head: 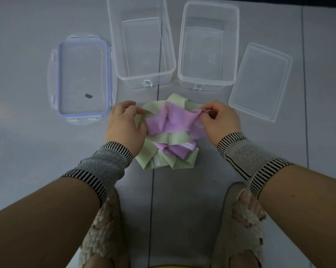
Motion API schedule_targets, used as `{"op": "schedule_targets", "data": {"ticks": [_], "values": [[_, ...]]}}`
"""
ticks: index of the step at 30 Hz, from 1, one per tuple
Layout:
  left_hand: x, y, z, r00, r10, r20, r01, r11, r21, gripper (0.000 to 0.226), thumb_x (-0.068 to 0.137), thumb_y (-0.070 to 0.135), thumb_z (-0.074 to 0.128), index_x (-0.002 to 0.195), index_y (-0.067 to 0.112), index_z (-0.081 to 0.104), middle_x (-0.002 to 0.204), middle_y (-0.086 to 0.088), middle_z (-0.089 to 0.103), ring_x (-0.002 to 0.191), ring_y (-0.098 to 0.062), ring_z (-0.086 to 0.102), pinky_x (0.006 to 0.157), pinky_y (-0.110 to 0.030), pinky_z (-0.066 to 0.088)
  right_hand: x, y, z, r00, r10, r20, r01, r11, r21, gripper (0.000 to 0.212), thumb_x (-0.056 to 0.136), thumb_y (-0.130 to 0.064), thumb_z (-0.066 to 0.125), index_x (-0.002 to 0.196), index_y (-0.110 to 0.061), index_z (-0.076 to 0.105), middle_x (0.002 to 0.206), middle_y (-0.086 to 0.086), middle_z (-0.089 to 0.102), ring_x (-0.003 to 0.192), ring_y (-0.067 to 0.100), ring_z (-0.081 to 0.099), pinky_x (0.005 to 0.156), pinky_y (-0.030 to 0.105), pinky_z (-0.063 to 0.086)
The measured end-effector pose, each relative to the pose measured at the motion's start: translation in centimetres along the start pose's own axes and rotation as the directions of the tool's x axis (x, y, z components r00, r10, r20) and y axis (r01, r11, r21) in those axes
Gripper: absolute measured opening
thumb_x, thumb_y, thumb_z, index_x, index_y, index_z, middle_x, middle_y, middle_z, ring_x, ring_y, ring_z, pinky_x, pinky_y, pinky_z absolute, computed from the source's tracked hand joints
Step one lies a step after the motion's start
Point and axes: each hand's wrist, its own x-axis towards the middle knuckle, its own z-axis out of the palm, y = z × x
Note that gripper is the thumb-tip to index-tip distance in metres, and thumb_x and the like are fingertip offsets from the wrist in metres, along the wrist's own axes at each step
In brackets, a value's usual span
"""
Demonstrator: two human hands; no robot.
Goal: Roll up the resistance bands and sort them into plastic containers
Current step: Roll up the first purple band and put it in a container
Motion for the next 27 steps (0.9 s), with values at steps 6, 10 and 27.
{"op": "schedule_targets", "data": {"ticks": [6,10,27], "values": [[1.1,1.6,0.9,0.970,-0.184,0.157,0.187,0.982,-0.004,0.022,0.090,0.024,0.054,0.109,0.022,0.066,0.103,-0.001,0.069,0.095,-0.023,0.063,0.087,-0.033,0.049,0.3,2.1,-1.2,0.989,0.114,-0.090,-0.125,0.984,-0.128,0.026,0.086,-0.019,0.058,0.112,-0.016,0.063,0.110,0.005,0.064,0.103,0.023,0.058,0.088,0.026,0.040],[1.2,2.0,1.9,0.954,-0.221,0.204,0.220,0.975,0.032,0.035,0.089,0.038,0.057,0.118,0.019,0.061,0.106,0.003,0.068,0.099,-0.022,0.062,0.088,-0.032,0.048,0.0,1.9,-0.7,0.998,0.025,0.051,-0.015,0.984,-0.175,0.043,0.085,-0.021,0.055,0.128,-0.015,0.054,0.127,0.009,0.057,0.119,0.030,0.049,0.099,0.032,0.036],[1.2,4.8,3.8,0.885,-0.276,0.376,0.304,0.953,-0.017,0.014,0.079,0.030,0.069,0.080,0.023,0.056,0.076,0.007,0.057,0.079,-0.017,0.057,0.071,-0.022,0.039,0.1,0.5,0.4,0.984,-0.130,0.124,0.162,0.938,-0.307,0.013,0.087,-0.016,0.055,0.083,-0.023,0.045,0.088,0.003,0.055,0.086,0.027,0.054,0.071,0.028,0.036]]}}
